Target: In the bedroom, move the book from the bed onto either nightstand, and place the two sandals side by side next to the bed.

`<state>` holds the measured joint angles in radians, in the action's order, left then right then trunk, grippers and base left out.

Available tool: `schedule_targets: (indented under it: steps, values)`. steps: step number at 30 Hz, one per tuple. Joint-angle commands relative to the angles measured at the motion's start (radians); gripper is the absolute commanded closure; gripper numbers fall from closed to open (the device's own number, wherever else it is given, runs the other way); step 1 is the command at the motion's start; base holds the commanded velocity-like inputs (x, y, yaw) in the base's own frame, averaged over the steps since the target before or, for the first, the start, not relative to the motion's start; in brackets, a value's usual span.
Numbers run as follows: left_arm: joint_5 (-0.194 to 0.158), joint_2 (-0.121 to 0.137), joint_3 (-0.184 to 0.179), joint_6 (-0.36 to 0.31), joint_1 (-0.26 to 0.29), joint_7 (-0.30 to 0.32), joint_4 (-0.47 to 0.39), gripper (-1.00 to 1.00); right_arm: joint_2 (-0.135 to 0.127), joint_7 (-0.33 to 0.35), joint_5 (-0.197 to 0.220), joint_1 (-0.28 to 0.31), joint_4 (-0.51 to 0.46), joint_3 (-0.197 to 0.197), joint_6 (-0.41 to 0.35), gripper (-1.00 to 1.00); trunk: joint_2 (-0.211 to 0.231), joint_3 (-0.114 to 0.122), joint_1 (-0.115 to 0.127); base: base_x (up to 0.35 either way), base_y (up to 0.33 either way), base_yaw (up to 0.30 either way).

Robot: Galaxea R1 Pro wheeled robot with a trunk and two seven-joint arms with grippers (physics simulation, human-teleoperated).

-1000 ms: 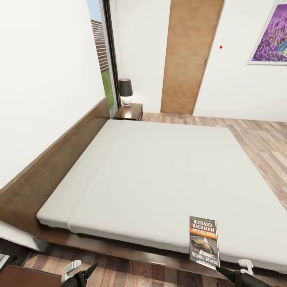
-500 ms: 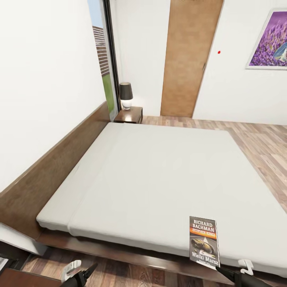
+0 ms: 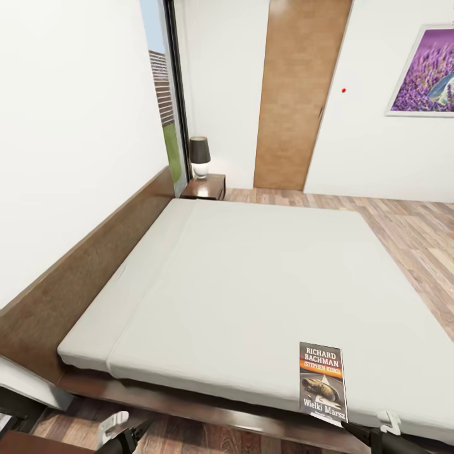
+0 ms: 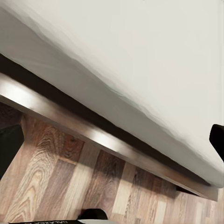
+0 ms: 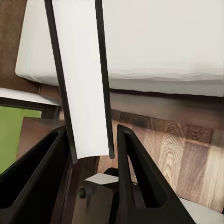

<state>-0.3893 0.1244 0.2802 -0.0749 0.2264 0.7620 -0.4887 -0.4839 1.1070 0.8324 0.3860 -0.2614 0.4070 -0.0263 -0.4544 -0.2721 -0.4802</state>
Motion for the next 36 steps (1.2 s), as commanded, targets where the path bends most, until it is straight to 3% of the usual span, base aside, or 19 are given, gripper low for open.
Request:
schedule_targets:
  steps: [1,36]
  values:
    - [-0.006,0.0,0.002,-0.008,0.001,0.005,0.0,-1.0,-0.001,0.002,0.01,0.001,0.0,0.008,-0.003,1.0,-0.002,0.0,0.0,0.0,0.0,0.0]
    - [-0.005,0.0,0.002,-0.006,0.001,0.005,0.041,-1.0,-0.001,0.002,0.01,0.001,0.0,0.008,-0.003,1.0,-0.002,0.057,0.0,0.0,0.0,0.0]
